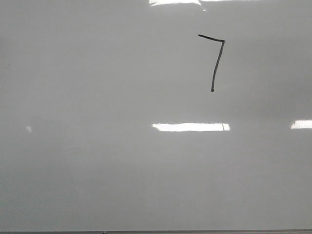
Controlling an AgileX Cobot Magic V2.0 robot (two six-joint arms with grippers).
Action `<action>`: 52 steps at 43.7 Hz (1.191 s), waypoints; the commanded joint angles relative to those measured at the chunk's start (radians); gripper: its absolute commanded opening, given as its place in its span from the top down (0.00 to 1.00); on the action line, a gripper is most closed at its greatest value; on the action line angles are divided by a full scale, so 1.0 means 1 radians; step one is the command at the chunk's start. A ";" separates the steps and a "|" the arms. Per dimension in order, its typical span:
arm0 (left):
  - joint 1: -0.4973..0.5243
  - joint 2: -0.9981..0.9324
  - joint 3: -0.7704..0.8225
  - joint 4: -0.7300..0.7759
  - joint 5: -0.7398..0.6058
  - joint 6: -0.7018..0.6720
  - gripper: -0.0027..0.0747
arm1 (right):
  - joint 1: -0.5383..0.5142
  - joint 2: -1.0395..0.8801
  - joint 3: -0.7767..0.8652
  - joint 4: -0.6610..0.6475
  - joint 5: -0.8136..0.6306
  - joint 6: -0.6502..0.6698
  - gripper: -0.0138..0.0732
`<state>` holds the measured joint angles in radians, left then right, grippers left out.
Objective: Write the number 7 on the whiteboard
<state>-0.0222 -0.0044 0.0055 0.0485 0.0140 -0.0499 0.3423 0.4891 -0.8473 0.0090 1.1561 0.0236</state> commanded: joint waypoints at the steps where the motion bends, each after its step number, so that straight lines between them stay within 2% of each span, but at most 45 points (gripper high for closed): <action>1: 0.015 -0.017 0.005 0.000 -0.084 0.001 0.99 | -0.005 0.006 -0.024 -0.009 -0.057 0.000 0.92; 41: 0.020 -0.017 0.005 0.000 -0.084 0.001 0.99 | -0.024 -0.029 -0.003 -0.009 -0.074 -0.001 0.92; 45: 0.020 -0.017 0.005 0.000 -0.084 0.001 0.99 | -0.092 -0.080 0.055 -0.014 -0.161 -0.001 0.92; 52: 0.020 -0.017 0.005 0.000 -0.084 0.001 0.99 | -0.228 -0.216 0.278 -0.009 -0.482 -0.001 0.92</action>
<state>-0.0032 -0.0044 0.0055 0.0485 0.0140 -0.0499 0.1743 0.3208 -0.6402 0.0067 0.8999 0.0236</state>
